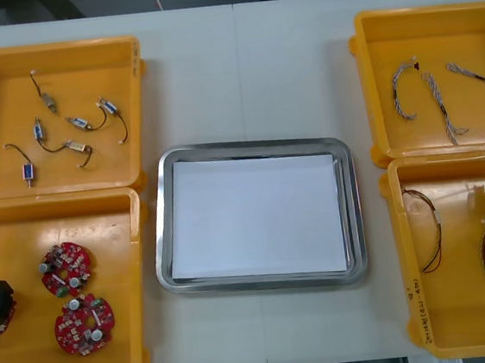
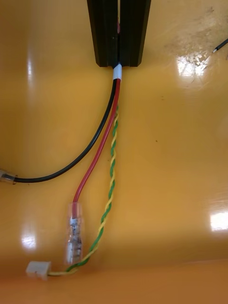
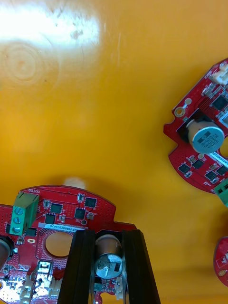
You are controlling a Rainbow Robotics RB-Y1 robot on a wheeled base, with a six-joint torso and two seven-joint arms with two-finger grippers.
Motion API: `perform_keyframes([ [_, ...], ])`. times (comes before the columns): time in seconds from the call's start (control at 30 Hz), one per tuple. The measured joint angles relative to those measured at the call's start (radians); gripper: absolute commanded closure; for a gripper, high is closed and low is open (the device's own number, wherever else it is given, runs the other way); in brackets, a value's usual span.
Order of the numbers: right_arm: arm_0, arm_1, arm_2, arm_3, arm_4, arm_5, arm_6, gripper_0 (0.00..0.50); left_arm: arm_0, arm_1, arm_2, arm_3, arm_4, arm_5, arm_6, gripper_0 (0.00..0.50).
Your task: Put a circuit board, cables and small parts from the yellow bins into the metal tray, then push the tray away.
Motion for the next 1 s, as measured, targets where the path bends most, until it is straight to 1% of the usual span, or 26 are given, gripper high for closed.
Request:
perform_keyframes([
  [0.17,0.007,0.0,-0.003,-0.029,-0.002,0.016,0.001,0.5,-0.002,0.0,0.026,-0.007,0.014,0.059,0.0,0.498],
  [0.37,0.012,0.004,-0.061,-0.105,-0.012,0.12,0.001,0.5,-0.023,0.0,0.046,-0.022,0.034,0.139,0.0,0.5],
  [0.67,0.014,0.001,-0.167,-0.221,-0.05,0.263,0.001,0.5,-0.101,0.0,0.048,-0.031,0.078,0.222,0.0,0.5],
  [0.83,0.015,-0.016,-0.213,-0.312,-0.063,0.354,0.001,0.5,-0.15,0.0,0.048,-0.033,0.099,0.281,0.0,0.5],
  [1.0,0.016,-0.054,-0.271,-0.385,-0.093,0.426,0.001,0.5,-0.194,0.0,0.048,-0.044,0.117,0.335,0.0,0.5],
])
